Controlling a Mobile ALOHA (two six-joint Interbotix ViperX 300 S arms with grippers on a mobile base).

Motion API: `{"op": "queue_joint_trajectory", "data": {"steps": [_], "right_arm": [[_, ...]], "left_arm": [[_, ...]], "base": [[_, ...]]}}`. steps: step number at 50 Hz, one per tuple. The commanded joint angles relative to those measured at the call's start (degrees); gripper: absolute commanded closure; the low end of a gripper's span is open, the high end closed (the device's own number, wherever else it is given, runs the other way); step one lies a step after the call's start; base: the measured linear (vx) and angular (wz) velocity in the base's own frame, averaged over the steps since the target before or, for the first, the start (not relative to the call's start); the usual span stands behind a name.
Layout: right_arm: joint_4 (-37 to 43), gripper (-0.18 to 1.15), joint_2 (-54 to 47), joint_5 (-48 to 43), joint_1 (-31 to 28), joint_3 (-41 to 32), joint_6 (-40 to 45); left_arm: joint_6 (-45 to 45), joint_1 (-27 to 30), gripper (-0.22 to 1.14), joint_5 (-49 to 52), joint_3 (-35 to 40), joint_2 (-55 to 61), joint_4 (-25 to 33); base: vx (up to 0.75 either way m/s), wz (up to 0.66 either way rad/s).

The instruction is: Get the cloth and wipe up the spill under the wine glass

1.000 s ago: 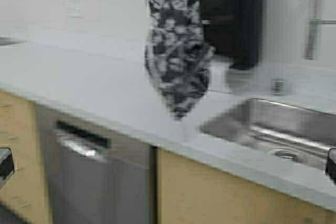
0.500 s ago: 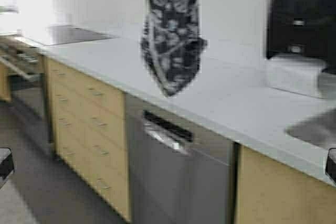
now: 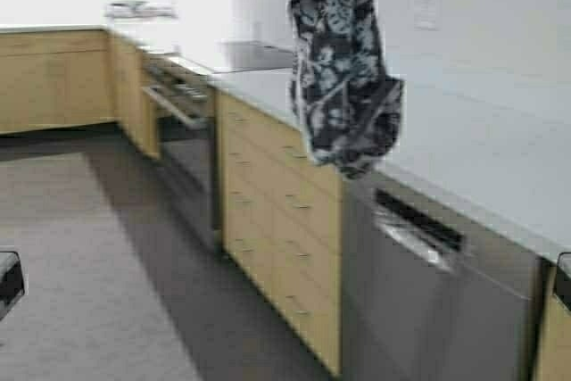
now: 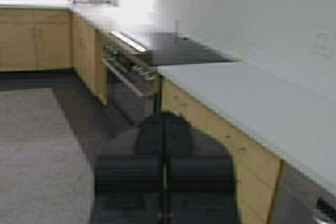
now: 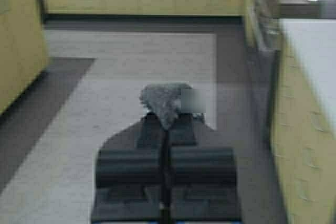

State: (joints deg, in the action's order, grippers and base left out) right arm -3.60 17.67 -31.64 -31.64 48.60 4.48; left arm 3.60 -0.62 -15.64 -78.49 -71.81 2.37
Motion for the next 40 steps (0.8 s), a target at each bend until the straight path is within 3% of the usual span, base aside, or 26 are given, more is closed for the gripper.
{"op": "queue_joint_trajectory", "data": {"steps": [1,40], "right_arm": [[0.1,0.91,1.1,-0.9,0.0,-0.7,-0.1],[0.9,0.91,0.6,-1.0,1.2,0.2,-0.1]], "left_arm": [[-0.5,0.1,0.89,-0.3,0.6,3.5,-0.2],[1.5,0.1,0.89,-0.3,0.7,4.6,0.0]], "base": [[-0.02,0.42],[0.01,0.45]]}}
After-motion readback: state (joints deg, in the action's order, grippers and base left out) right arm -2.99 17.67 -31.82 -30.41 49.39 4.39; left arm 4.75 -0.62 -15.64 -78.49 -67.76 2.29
